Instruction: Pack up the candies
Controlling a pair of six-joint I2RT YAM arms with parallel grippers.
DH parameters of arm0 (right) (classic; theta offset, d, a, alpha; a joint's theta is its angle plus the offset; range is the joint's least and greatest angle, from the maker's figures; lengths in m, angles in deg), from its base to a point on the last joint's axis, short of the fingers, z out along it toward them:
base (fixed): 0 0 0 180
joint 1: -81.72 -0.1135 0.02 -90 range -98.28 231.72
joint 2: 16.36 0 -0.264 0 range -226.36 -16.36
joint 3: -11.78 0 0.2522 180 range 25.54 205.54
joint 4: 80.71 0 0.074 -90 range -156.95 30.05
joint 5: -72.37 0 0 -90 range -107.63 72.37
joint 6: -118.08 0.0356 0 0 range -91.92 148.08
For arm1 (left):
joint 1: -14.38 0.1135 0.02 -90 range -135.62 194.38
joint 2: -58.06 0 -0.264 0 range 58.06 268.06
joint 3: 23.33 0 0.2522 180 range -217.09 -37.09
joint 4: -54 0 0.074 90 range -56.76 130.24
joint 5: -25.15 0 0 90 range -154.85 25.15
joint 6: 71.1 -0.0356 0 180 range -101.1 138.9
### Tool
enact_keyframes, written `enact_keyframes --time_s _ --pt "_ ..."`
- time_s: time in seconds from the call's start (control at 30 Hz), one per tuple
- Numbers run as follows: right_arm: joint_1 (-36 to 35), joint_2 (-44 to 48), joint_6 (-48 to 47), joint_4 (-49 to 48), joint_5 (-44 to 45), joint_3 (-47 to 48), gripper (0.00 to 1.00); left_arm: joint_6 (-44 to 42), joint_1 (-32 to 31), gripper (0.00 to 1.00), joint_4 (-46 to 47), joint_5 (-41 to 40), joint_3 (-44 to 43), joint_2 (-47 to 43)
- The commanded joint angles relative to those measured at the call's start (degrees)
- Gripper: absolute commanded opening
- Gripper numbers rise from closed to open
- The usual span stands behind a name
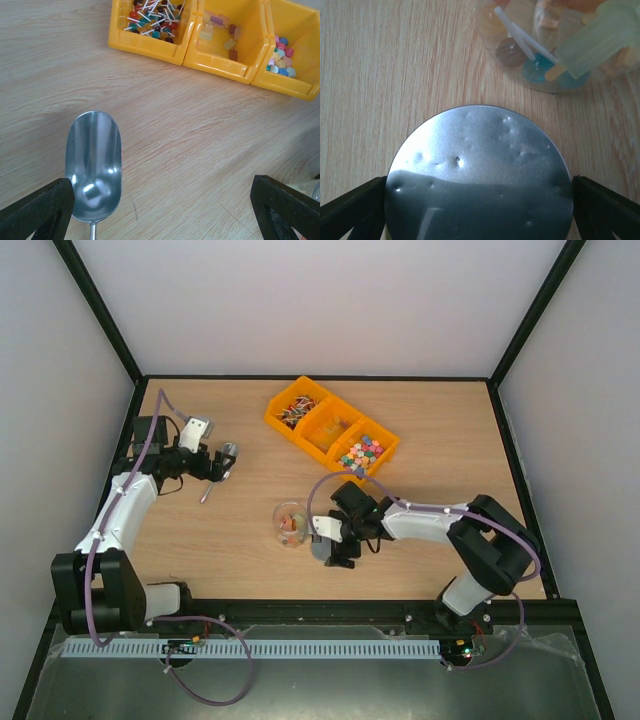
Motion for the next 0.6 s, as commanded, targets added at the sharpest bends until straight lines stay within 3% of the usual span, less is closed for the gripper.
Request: enact_keyframes --time_s 0.0,0.27,0.57 --pt "-0.55 -1.82 -0.30 5.81 2.10 0.89 0.99 -0.77 0.01 0.99 -1.01 0.59 -1.12 -0.31" --pt "-0.52 4.10 0.36 8.51 2.09 1.18 0.92 -4.76 -1.01 0.99 -3.51 1.25 -0.81 0.23" --pt "-0.33 6.74 0.96 10.79 2.70 1.81 0.88 -14.87 -1.09 0.99 -9.39 2.98 0.62 0.22"
